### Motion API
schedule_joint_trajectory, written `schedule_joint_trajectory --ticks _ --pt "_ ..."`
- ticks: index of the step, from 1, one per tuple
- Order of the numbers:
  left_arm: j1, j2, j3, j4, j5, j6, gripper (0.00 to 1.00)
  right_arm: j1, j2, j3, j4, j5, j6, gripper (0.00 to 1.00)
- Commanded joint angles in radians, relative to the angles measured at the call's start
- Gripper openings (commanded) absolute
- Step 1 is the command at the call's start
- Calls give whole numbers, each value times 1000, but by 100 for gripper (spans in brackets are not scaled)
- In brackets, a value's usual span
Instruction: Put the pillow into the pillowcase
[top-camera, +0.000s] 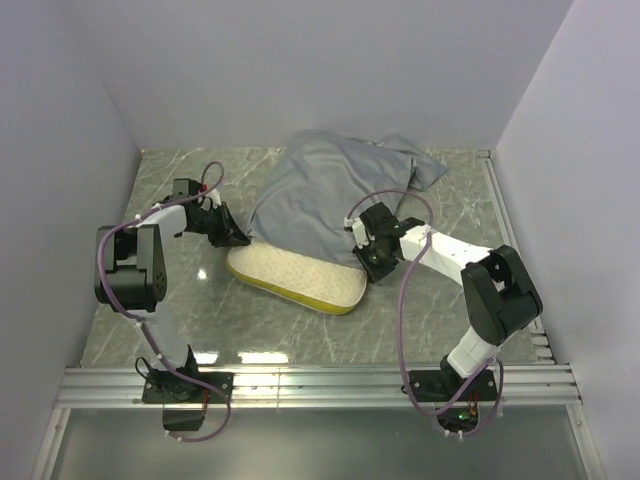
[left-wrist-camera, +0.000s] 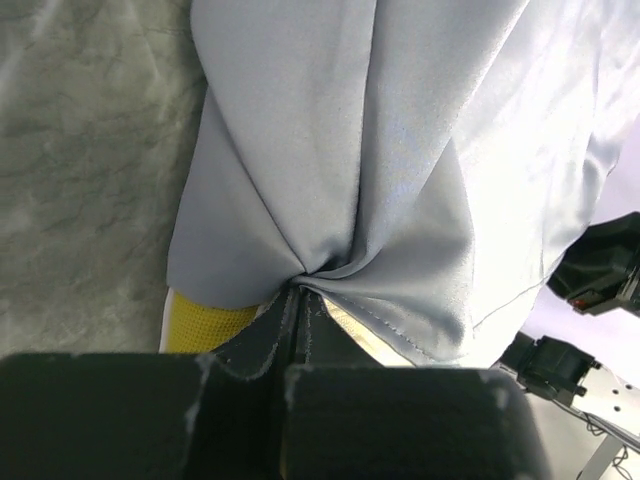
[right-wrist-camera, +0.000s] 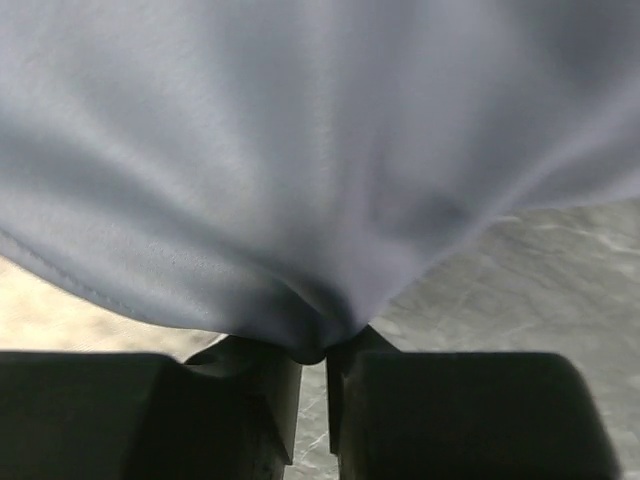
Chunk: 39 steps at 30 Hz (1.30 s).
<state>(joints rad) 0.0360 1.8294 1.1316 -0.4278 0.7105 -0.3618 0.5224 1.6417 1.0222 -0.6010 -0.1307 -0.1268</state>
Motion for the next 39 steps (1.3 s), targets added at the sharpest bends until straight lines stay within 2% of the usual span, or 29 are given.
schedule_joint_trajectory --ticks 1,4,8,9,11,13,15,17,18,20,21,22,26,29,32,34,36,37,38,39 --pt "24 -33 -18 1 12 20 0 -39 -26 13 44 94 9 17" --pt "36 -32 -20 -2 18 26 0 -76 -54 -8 43 86 -11 0" --pt "38 -57 -6 -32 38 63 0 -97 -149 -7 23 -30 -31 0" --pt "33 -68 5 -45 50 93 0 -101 -213 -1 8 -155 -58 0" --pt "27 -113 16 -103 67 133 0 -101 -281 28 -48 -255 -71 0" --pt "13 -163 40 -162 124 204 0 -111 -359 85 -127 -456 -97 0" --pt "-1 -199 91 -261 194 269 0 -120 -423 137 -181 -559 -106 0" --pt "-2 -251 141 -345 291 291 0 -163 -430 258 -270 -687 -125 0" --pt "-1 -266 211 -370 314 319 0 -262 -416 297 -293 -734 -114 0" --pt "7 -323 287 -396 365 340 0 -370 -421 389 -284 -857 -87 0" --pt "11 -346 347 -366 360 322 0 -409 -424 427 -278 -871 -58 0" --pt "15 -372 373 -326 347 302 0 -462 -418 537 -316 -877 -65 0" --pt "50 -481 494 -159 215 180 0 -567 -358 814 -402 -941 -47 0" --pt "61 -558 516 6 152 62 0 -628 -371 883 -323 -937 73 0" --pt "71 -575 572 44 139 17 0 -694 -405 912 -238 -949 124 0" --pt "84 -568 651 47 167 -28 0 -745 -414 953 -162 -993 217 0" --pt "90 -588 680 121 170 -80 0 -809 -445 946 -62 -1021 362 0" --pt "90 -599 686 141 153 -94 0 -826 -463 899 72 -1037 421 0" --pt "88 -614 685 173 152 -112 0 -835 -482 870 133 -1044 514 0" --pt "88 -616 677 172 146 -143 0 -831 -514 840 160 -1034 529 0"
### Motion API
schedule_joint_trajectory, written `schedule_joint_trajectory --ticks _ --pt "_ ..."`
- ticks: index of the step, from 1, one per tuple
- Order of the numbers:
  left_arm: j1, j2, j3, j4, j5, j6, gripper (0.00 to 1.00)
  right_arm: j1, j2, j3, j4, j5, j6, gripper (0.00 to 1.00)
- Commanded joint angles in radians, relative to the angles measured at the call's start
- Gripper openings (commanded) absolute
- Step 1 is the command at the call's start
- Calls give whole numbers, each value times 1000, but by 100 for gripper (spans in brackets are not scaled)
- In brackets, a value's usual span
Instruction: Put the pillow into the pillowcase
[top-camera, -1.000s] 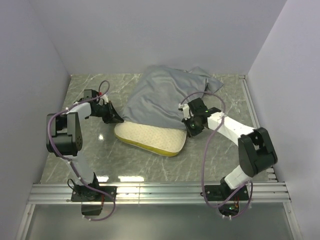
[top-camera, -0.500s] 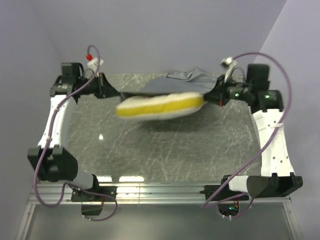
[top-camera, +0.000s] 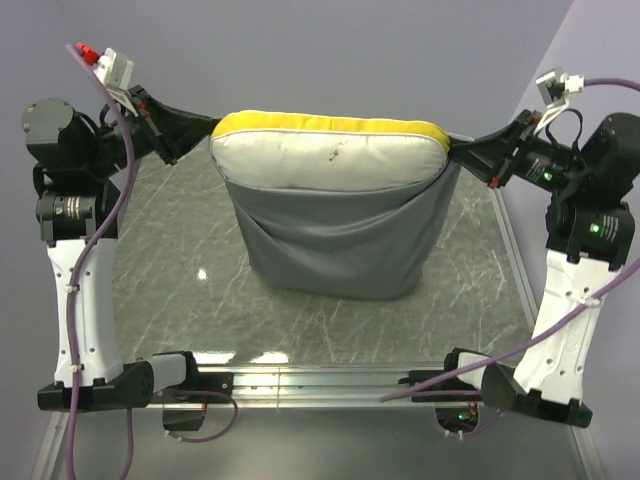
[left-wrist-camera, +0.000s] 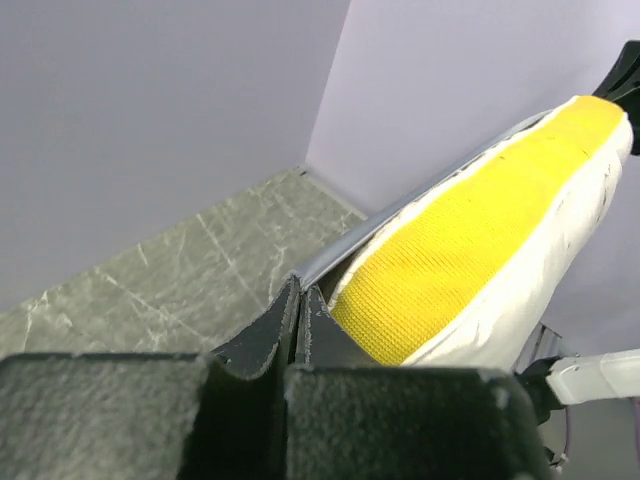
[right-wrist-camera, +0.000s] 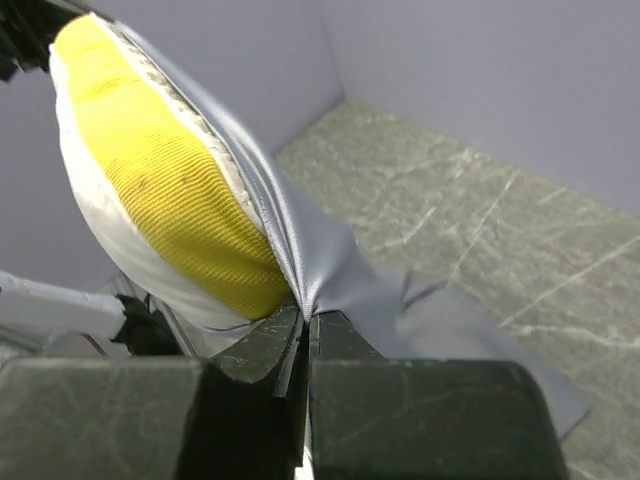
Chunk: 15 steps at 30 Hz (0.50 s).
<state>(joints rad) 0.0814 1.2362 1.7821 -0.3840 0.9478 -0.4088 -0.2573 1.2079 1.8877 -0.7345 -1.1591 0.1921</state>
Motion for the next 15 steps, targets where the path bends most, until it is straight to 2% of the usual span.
schedule_joint_trajectory --ticks 1,4,5,6,7,9,12,13,14,15 --pt "37 -18 17 117 -98 -102 0 -31 -96 -104 308 2 208 0" --pt "24 3 -30 56 -112 -59 0 10 -93 -180 221 44 125 0" --pt "46 -1 2 74 -86 -64 0 -2 -85 -152 215 4 125 0" --pt "94 -13 16 185 -64 -91 0 -22 -61 -92 199 6 115 0" --pt "110 -29 29 238 -54 -113 0 -70 -54 41 210 6 119 0" --pt "112 -78 68 293 -108 -140 0 -108 -67 115 297 -23 223 0" --pt "104 -122 -2 335 -155 -215 0 -99 -157 21 430 15 306 0" --pt "89 -141 -51 297 -173 -231 1 -83 -180 -113 414 41 300 0" --pt "63 -138 -129 242 -199 -201 0 -38 -194 -174 359 61 218 0" --pt "2 -129 -145 179 -220 -152 0 -19 -192 -215 289 77 146 0"
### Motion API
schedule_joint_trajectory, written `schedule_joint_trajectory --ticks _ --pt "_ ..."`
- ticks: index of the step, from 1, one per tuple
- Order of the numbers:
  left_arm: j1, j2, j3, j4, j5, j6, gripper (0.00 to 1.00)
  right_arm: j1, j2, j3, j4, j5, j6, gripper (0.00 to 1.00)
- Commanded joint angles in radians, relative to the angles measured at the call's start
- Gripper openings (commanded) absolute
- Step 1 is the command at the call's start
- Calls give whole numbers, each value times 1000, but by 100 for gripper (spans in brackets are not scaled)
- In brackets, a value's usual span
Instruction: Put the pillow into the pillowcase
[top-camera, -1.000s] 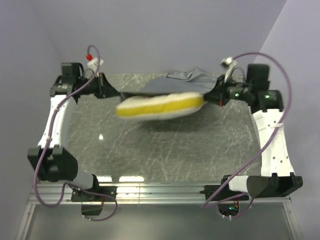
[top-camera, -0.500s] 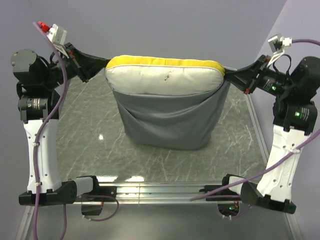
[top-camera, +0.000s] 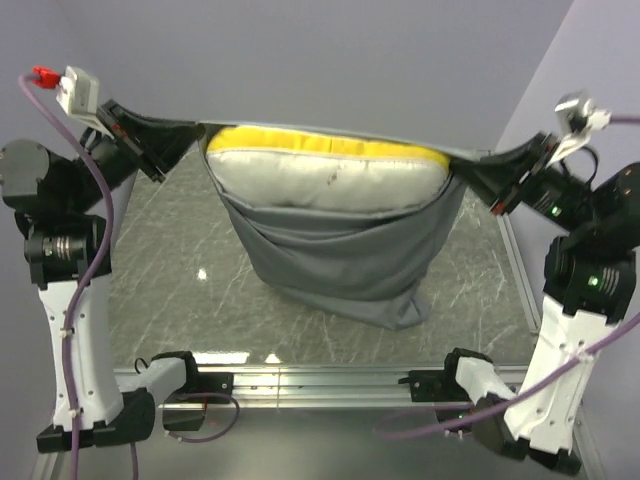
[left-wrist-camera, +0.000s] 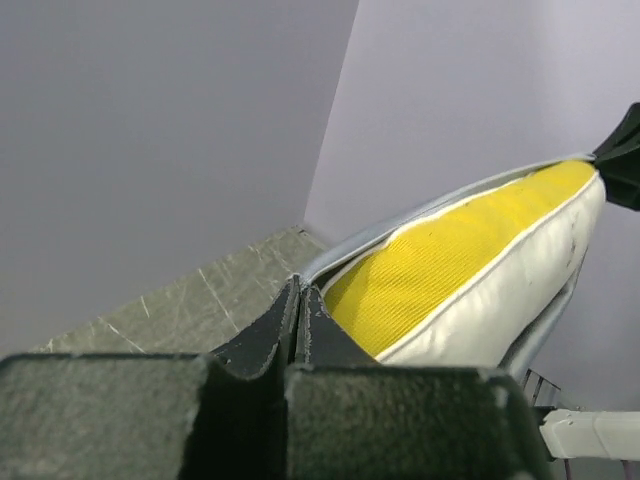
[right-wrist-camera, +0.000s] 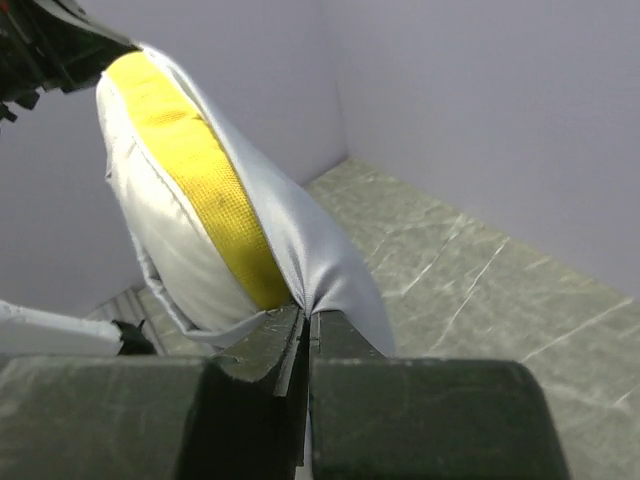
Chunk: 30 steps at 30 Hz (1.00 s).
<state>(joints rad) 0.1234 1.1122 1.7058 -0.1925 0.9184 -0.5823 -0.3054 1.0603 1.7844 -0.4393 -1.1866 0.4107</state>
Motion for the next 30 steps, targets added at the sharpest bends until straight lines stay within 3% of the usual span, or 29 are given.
schedule_joint_trajectory --ticks 1,2,4,8,10,12,16,18,19,22,26,30 --pt "-53 1 -83 -74 -205 69 0 44 -39 -155 -139 155 -145 0" --pt "-53 -12 -139 -38 -199 52 0 57 -43 -178 -159 165 -206 0" --pt "-12 -15 -92 23 -168 39 0 55 -49 -174 -142 150 -204 0" --pt "-8 83 361 -1 -295 68 0 20 13 116 -84 151 -111 0" --pt "-4 101 429 11 -363 73 0 -41 27 262 0 180 -63 0" --pt "4 98 430 12 -391 79 0 -63 11 262 46 226 -29 0" --pt "4 67 240 -36 -333 70 0 -63 -86 1 125 228 -19 0" --pt "46 78 267 -67 -372 111 0 -75 -54 106 67 248 -76 0" --pt "80 81 299 -18 -359 105 0 -92 -39 174 16 258 -101 0" --pt "113 29 342 152 -415 119 0 -129 -31 320 101 311 -82 0" --pt "113 69 444 84 -501 154 0 -129 -81 256 206 349 -18 0" --pt "113 81 387 57 -498 141 0 -129 -106 69 217 320 -1 0"
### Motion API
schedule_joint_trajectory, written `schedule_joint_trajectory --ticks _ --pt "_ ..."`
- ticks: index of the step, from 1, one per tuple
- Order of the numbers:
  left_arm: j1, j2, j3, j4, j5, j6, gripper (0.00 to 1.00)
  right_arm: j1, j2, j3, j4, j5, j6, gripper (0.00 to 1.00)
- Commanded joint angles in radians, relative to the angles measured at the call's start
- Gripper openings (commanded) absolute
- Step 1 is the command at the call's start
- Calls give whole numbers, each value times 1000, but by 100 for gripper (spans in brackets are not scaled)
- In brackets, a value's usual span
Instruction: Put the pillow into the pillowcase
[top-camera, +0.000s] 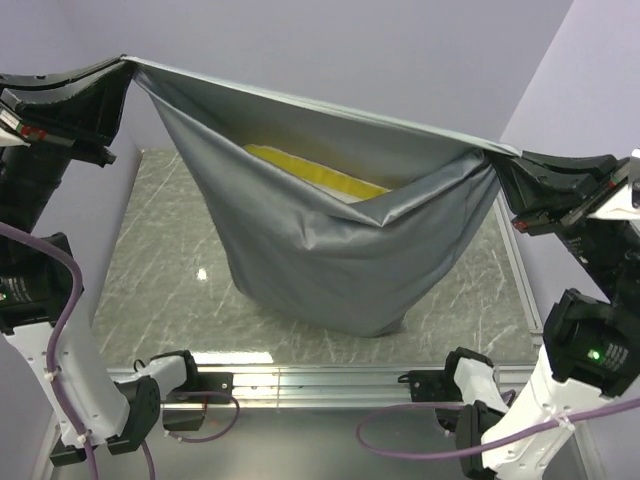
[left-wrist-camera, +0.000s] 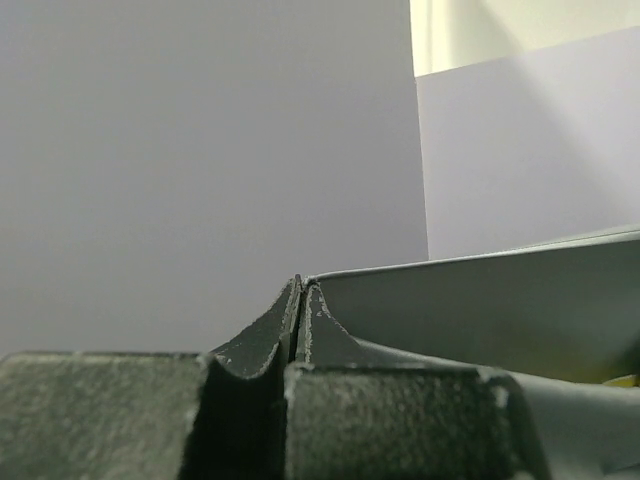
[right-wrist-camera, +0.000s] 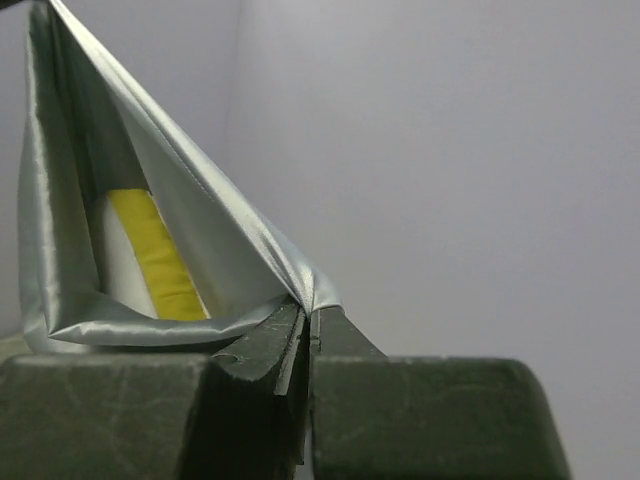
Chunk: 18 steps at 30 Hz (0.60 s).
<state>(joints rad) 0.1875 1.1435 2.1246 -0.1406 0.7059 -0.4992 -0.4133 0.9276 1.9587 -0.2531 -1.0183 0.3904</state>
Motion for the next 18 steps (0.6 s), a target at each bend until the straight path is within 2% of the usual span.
schedule_joint_trajectory --ticks 1,3,7,11,12,15,16,18 --pt "49 61 -61 6 -269 47 0 -21 28 -134 28 143 10 0" --pt "49 79 -98 36 -255 2 1 -18 46 -196 25 153 -1 0" --pt "29 209 -166 127 -195 -108 1 -19 169 -167 37 230 -18 0" --pt "-3 389 -129 306 -178 -212 1 -19 269 -88 181 312 88 0" --pt "-13 469 -96 318 -196 -223 0 -19 292 -54 207 326 106 0" --pt "-43 658 150 314 -236 -252 0 -19 381 92 230 359 148 0" --pt "-51 705 305 282 -252 -246 1 -19 417 130 229 371 157 0" --pt "-74 743 362 312 -279 -243 0 -19 460 267 213 392 168 0"
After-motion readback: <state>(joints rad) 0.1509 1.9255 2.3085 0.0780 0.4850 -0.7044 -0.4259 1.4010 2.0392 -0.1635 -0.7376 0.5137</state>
